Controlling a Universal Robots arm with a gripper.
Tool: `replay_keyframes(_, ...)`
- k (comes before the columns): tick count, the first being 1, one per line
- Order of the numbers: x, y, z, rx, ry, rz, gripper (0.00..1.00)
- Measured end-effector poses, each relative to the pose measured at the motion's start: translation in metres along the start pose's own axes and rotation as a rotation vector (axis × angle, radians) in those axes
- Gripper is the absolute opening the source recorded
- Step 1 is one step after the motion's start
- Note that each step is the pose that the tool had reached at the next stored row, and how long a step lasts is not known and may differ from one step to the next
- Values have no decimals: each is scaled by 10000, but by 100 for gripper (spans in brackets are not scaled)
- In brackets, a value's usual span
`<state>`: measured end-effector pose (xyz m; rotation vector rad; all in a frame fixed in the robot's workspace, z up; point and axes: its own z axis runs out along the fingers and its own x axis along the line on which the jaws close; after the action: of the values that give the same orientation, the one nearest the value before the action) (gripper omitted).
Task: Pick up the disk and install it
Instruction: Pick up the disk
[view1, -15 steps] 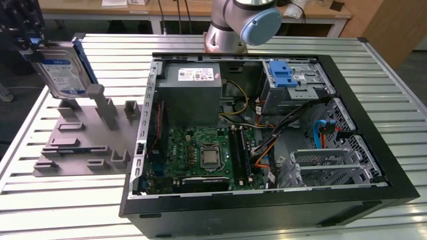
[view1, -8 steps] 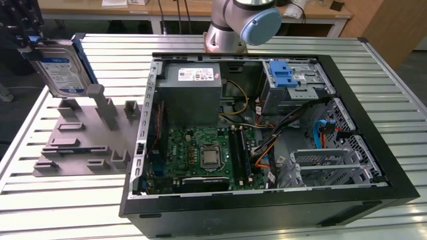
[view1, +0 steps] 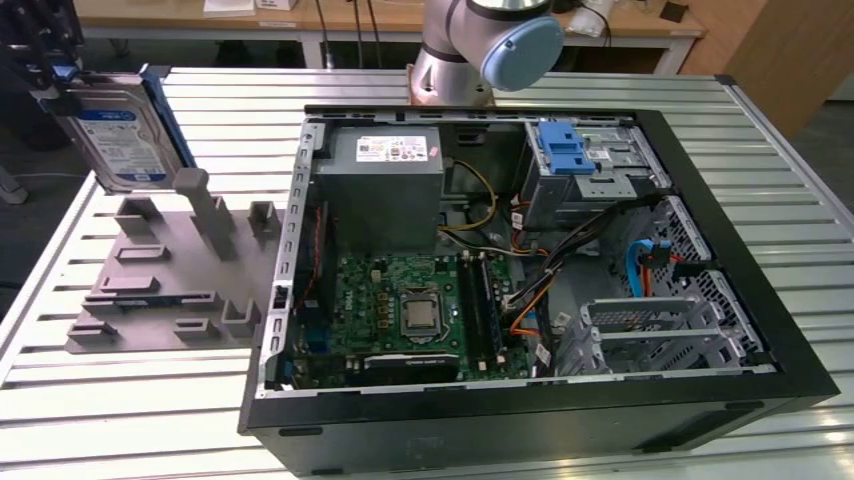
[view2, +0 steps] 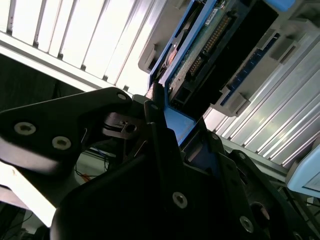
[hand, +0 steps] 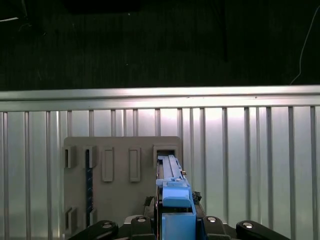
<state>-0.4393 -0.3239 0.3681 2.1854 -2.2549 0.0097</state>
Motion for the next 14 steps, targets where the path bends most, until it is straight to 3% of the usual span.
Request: replay_keyframes(14, 1, 0, -103, -1, -2, 0, 36)
